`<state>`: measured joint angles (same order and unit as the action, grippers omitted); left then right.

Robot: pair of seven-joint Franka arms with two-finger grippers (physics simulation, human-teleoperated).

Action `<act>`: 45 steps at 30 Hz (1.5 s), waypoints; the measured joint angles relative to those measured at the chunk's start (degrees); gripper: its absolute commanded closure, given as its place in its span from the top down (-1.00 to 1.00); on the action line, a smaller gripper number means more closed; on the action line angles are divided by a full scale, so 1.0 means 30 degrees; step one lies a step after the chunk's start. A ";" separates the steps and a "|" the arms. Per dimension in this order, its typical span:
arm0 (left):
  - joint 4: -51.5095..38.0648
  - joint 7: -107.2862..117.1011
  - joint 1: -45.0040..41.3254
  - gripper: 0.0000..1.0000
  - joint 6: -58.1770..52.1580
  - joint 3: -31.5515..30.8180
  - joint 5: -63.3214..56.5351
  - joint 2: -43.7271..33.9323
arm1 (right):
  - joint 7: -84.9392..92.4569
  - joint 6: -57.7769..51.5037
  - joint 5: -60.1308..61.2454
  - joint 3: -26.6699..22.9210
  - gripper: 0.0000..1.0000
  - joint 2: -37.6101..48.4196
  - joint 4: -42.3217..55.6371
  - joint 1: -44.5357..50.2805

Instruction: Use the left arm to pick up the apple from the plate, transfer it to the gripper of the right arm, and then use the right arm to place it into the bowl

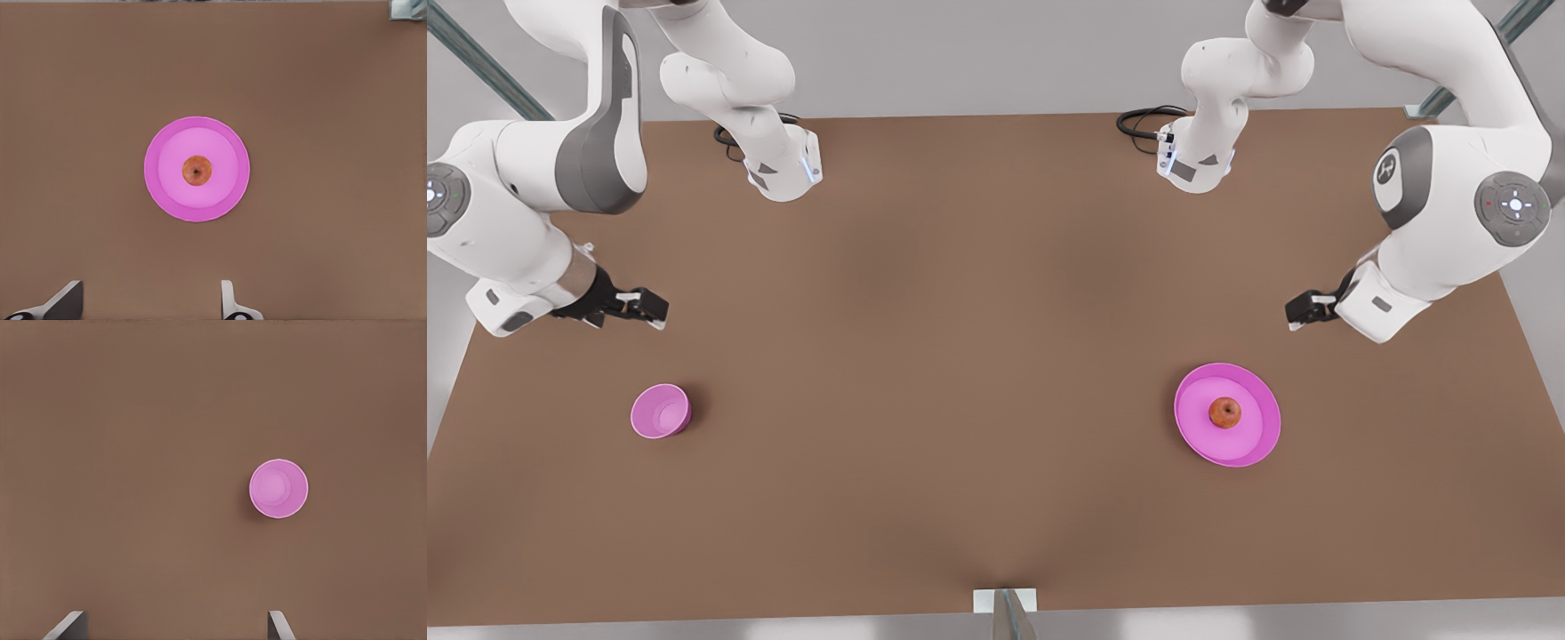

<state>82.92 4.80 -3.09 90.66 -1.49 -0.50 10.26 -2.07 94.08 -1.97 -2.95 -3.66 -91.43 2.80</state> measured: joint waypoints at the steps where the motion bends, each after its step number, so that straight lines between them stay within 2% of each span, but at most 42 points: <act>1: -0.0002 0.0017 0.0012 1.00 0.0091 -0.0001 0.0008 0.0052 | -0.0014 0.0094 0.0000 -0.0001 1.00 0.0000 0.0000 0.0001; 3: 0.0280 0.0050 0.0088 1.00 0.0622 0.0027 0.0044 0.0668 | -0.0040 0.0240 -0.0001 -0.0002 1.00 0.0000 0.0000 0.0008; 7: 0.3306 0.0119 0.0759 1.00 0.3379 0.0057 0.0107 0.1921 | -0.0084 0.0420 0.0002 -0.0002 1.00 0.0000 0.0000 0.0034; 16: 0.9918 0.0225 0.0983 1.00 1.0680 0.0058 0.0213 0.1960 | -0.0160 0.0567 0.0013 -0.0031 1.00 -0.0029 0.0000 -0.0011; 19: 1.1130 0.0250 0.0881 1.00 1.3194 0.0001 0.0465 0.2680 | -0.0177 0.0584 0.0011 -0.0032 1.00 -0.0029 0.0000 -0.0025; 31: 1.1299 0.0291 0.0526 1.00 1.8659 -0.0090 0.0781 0.5781 | -0.0225 0.0606 0.0025 -0.0032 1.00 -0.0030 -0.0006 0.0008; 45: 1.0086 0.0280 0.0505 1.00 2.0006 -0.0091 0.0759 0.7564 | -0.0247 0.0609 0.0027 -0.0032 1.00 -0.0029 0.0000 -0.0100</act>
<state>113.18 5.64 -1.57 150.68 -1.76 1.78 32.95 -2.81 95.91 -1.88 -3.05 -3.75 -91.43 2.50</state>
